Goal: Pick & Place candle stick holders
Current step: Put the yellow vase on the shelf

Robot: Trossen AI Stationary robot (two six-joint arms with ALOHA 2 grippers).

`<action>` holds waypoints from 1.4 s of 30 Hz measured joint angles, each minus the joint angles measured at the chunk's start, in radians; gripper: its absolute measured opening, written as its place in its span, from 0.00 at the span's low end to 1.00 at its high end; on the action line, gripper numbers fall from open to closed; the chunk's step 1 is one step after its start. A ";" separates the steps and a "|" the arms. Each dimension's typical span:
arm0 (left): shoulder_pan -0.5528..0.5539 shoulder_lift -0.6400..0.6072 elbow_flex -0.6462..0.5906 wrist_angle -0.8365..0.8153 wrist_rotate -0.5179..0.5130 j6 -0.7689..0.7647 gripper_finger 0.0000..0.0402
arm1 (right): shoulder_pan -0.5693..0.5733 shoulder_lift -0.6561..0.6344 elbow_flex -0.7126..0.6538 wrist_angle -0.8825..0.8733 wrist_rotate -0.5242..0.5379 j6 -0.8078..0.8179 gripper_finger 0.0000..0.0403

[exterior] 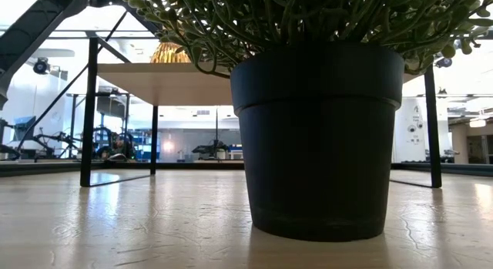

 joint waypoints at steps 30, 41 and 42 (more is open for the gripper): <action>-0.002 0.003 0.000 -0.036 -0.073 0.019 0.74 | 0.000 0.000 0.000 0.023 0.000 0.003 0.02; -0.002 -0.001 0.014 -0.094 -0.063 0.037 0.74 | 0.000 0.000 0.000 0.026 0.000 0.003 0.02; -0.002 -0.001 0.014 -0.097 -0.061 0.039 0.74 | 0.000 0.000 0.000 0.026 0.000 0.003 0.02</action>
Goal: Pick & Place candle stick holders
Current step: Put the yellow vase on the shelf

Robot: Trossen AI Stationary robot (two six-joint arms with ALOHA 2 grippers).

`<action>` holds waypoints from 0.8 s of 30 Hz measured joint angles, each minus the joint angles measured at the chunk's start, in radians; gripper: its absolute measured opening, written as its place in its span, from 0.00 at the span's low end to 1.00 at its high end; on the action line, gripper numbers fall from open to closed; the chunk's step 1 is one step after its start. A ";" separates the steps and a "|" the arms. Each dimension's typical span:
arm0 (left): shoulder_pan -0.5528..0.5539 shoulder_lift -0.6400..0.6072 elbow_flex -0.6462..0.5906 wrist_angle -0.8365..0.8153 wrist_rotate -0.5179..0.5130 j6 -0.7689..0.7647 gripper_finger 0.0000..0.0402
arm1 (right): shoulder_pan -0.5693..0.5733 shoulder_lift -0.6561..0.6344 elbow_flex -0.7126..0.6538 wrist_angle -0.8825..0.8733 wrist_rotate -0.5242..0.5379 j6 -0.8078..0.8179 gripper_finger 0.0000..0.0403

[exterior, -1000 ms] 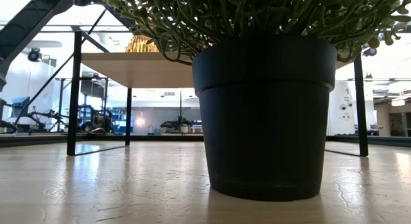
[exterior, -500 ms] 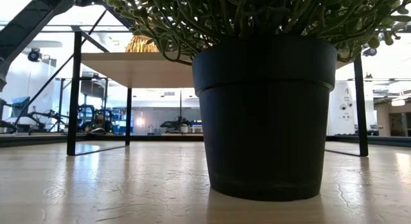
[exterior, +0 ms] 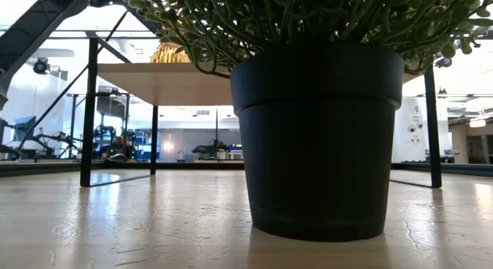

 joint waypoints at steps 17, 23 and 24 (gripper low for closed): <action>-0.006 -0.037 0.002 -0.046 0.006 0.033 0.74 | 0.000 0.000 0.000 0.007 0.000 0.000 0.02; -0.006 -0.049 0.000 -0.066 -0.016 0.056 0.74 | 0.000 0.000 0.000 0.009 0.000 0.001 0.02; -0.006 -0.049 0.000 -0.067 -0.018 0.057 0.74 | 0.000 0.000 0.000 0.010 0.000 0.001 0.02</action>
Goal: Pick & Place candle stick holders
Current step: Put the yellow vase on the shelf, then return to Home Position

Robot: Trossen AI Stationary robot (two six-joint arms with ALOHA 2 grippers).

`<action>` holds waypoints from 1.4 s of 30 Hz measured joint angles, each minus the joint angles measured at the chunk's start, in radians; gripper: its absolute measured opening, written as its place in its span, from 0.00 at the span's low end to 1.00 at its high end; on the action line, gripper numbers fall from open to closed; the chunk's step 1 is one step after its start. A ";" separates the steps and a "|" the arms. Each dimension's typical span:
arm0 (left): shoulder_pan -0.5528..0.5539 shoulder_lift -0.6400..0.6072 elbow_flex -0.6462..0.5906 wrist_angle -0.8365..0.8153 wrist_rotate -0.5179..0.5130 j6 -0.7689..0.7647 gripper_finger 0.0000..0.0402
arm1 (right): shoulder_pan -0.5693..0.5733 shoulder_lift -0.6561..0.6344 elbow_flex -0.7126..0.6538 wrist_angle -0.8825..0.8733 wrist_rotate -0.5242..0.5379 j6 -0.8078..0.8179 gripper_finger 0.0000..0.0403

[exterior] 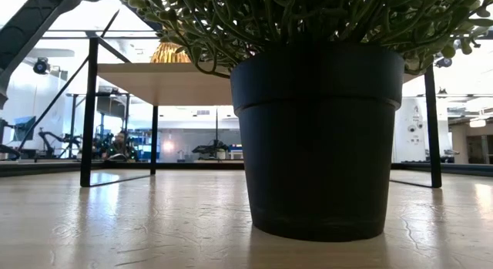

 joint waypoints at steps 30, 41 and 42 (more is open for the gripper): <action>0.006 -0.035 0.022 -0.064 -0.141 0.049 0.74 | 0.000 0.000 0.000 0.009 0.000 0.019 0.02; 0.014 -0.037 0.034 -0.130 -0.144 0.072 0.74 | 0.000 0.000 0.000 0.008 0.000 0.018 0.02; 0.014 -0.039 0.034 -0.135 -0.144 0.077 0.74 | 0.000 0.000 0.000 0.008 0.000 0.018 0.02</action>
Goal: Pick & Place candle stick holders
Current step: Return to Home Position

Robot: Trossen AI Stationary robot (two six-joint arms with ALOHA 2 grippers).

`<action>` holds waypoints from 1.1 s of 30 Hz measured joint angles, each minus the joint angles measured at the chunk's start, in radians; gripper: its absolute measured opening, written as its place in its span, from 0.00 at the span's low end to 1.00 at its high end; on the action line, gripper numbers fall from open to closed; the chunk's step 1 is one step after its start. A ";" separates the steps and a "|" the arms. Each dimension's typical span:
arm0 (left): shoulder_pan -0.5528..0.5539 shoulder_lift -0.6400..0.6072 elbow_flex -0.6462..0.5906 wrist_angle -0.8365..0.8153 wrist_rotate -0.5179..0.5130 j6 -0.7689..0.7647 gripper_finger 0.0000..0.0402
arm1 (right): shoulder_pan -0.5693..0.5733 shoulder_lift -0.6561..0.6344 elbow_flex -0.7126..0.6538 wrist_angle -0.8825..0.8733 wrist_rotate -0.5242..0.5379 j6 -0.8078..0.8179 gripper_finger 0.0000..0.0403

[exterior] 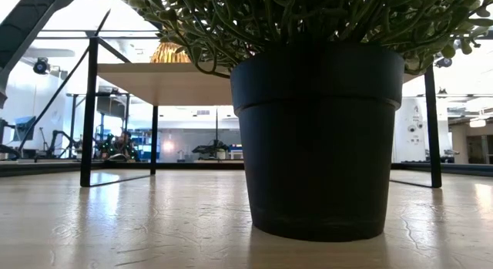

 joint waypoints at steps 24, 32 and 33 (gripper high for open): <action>0.119 -0.063 0.026 -0.037 -0.097 0.009 0.74 | 0.000 0.000 0.000 0.000 0.000 0.064 0.02; 0.161 -0.124 0.050 -0.071 -0.208 -0.006 0.74 | 0.000 0.000 0.000 0.000 0.000 0.088 0.02; 0.162 -0.138 0.050 -0.071 -0.218 -0.007 0.74 | 0.000 0.000 0.000 0.000 -0.001 0.092 0.02</action>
